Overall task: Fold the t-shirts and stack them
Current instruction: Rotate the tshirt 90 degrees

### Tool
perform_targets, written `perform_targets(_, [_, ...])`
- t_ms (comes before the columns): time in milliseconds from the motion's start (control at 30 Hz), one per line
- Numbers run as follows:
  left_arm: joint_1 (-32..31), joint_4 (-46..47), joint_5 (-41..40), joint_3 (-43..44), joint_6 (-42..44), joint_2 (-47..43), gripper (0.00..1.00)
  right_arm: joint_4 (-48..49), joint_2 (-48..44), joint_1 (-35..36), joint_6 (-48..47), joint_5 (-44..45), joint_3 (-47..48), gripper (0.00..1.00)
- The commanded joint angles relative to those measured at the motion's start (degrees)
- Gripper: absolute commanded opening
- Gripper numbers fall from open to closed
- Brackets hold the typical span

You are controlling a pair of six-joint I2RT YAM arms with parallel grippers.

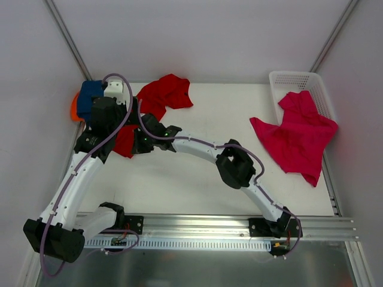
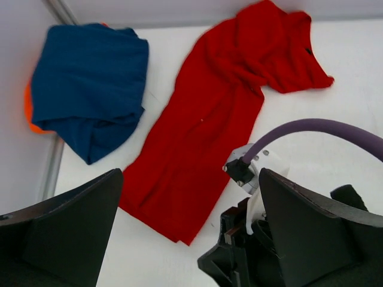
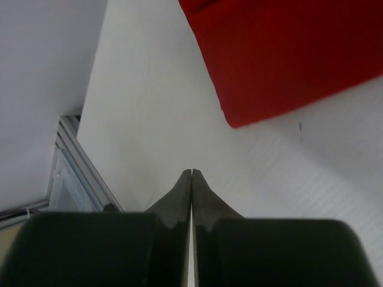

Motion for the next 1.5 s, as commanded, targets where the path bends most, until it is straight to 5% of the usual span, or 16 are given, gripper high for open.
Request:
perform_targets(0, [-1.03,3.14,-0.83,-3.61,1.13,-2.81,0.99,4.25,4.12,-0.59,1.93,-5.25,11.09,0.01])
perform_targets(400, [-0.86,5.52,-6.72,-8.19,1.49,-10.19,0.99,35.18,18.1,-4.55,20.81,0.53,13.47,0.01])
perform_targets(667, [-0.86,6.67,-8.66,-9.33,2.1,-12.83,0.99,37.31,19.34,-5.16,24.96,5.91,8.92,0.0])
perform_targets(933, [-0.86,6.67,-9.1,-9.51,1.93,-13.45,0.99,35.65,2.41,-6.04,22.59,12.74,-16.82,0.0])
perform_targets(1167, [-0.77,6.67,-8.83,-9.68,1.84,-13.8,0.99,19.6,-15.17,-5.96,16.97,25.13,-36.15,0.0])
perform_targets(1467, [-0.77,6.76,-7.0,-9.77,1.49,-13.71,0.99,13.85,-33.82,-4.29,16.87,34.02,-58.4,0.0])
